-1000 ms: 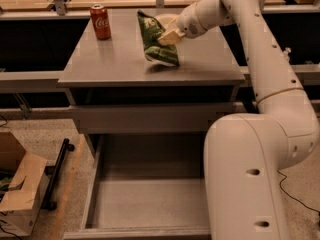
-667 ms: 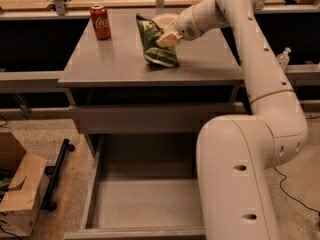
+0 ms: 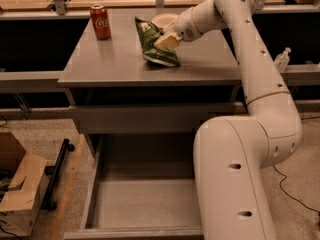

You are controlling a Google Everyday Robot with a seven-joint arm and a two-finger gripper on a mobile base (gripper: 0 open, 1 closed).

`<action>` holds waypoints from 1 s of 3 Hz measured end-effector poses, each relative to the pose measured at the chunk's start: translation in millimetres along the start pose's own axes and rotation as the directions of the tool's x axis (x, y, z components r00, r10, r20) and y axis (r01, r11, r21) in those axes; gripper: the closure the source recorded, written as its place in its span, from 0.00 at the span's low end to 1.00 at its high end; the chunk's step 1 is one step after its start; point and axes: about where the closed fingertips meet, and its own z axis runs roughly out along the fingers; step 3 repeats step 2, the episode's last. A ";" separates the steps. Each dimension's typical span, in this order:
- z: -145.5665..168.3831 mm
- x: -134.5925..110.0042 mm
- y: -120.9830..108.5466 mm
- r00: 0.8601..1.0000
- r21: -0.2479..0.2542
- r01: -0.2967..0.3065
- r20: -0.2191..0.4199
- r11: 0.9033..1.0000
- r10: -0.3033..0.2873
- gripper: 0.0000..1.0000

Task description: Pick green jalapeno chip bag from middle drawer and place on counter

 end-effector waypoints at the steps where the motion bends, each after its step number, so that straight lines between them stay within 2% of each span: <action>1: 5.9 0.6 1.3 1.000 -0.007 -0.001 0.000 1.000 0.001 0.00; 3: 6.1 0.6 1.3 1.000 -0.007 -0.001 0.000 1.000 0.001 0.00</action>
Offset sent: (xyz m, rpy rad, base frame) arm 0.0007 0.0033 -0.0030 0.0001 0.0039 0.0037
